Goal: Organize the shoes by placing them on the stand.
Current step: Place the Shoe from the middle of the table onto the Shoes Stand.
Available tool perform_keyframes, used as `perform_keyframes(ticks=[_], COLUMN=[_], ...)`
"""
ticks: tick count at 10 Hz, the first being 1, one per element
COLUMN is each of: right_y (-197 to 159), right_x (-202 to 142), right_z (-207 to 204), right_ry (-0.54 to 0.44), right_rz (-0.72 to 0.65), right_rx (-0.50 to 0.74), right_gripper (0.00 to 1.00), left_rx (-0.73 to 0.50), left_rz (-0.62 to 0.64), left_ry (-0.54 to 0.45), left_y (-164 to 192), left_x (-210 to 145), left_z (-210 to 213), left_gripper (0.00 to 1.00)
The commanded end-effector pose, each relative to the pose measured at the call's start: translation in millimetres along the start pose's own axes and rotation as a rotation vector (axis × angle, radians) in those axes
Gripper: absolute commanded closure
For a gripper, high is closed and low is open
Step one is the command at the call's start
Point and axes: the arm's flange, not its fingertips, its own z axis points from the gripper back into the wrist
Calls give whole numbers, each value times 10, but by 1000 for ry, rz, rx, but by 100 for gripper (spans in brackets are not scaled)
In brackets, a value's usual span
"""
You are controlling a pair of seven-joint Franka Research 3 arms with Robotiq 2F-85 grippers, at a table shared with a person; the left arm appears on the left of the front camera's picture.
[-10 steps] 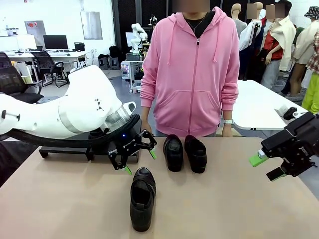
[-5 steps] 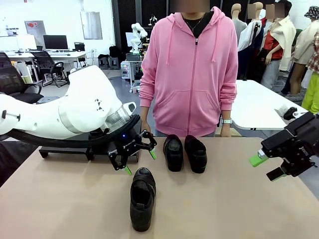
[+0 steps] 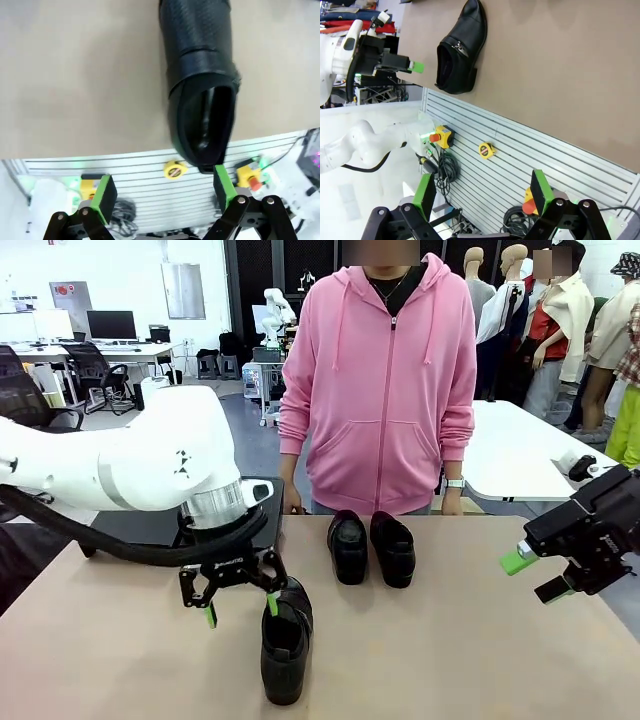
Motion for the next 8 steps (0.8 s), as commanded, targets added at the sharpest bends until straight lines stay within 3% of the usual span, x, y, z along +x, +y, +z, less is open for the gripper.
perform_keyframes(ticks=[1,4,8], right_y=[13,13,13], right_x=[20,20,20], right_z=[8,8,8], right_ry=[-10,-10,-10], right_rz=[19,19,19], right_rx=[36,36,36], right_gripper=[0,0,0], left_rx=[-5,-11,99], left_rz=[-82,-118,-17], left_ry=[-63,-90,-94], left_y=[5,-40,-86], left_x=[3,119,496], left_z=[-13,-147,-545], left_gripper=[0,0,0])
